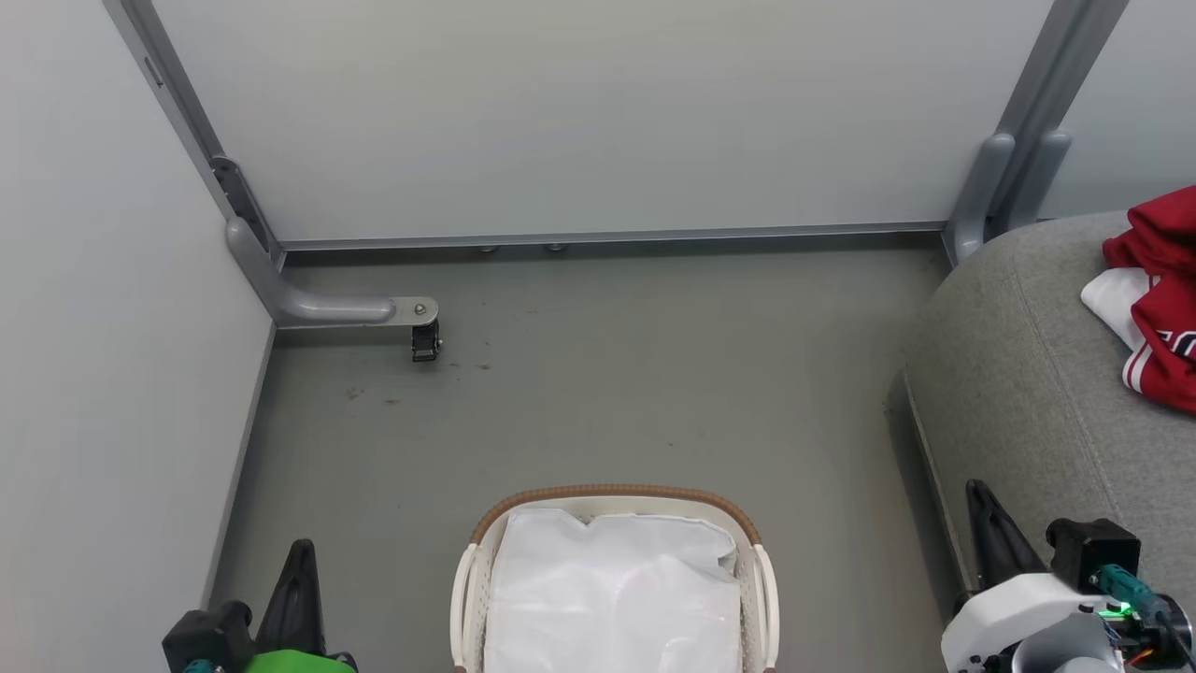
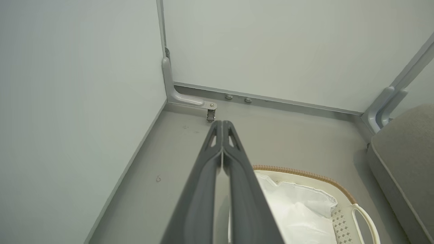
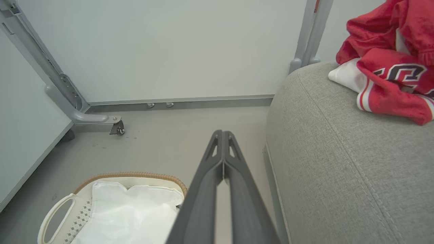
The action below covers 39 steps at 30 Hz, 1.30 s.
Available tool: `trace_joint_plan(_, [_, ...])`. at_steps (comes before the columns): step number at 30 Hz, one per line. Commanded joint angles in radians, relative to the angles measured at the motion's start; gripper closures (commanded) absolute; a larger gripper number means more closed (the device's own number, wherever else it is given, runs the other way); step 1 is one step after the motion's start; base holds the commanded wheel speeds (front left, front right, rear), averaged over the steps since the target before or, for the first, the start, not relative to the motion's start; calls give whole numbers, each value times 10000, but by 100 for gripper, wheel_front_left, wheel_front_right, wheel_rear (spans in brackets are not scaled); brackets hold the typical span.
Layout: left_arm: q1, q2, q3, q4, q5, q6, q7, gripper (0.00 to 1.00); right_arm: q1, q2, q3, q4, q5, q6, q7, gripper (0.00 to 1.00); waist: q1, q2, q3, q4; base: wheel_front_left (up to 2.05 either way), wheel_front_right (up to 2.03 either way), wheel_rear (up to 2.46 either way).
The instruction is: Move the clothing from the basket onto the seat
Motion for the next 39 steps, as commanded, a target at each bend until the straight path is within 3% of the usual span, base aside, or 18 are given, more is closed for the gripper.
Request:
trace_joint_plan(1, [-209,28,97,-148,-479,-14,90,100,-238,-72,-58,-147,539,-1,115,100,0,0,-2,-8,0,0,0])
trace_joint_plan(18, [-498,35,281,-391,-3471,-55,803,100,-221,-101,76,-547,3823,-2,767,100,0,0,-30,-87,0,0,0])
trace_joint_plan(39, [-835,43,513,-571,-6466,-92,1575,100,-320,-129,73,-807,7066,-5,1540,100,0,0,-66,-184,0,0,0])
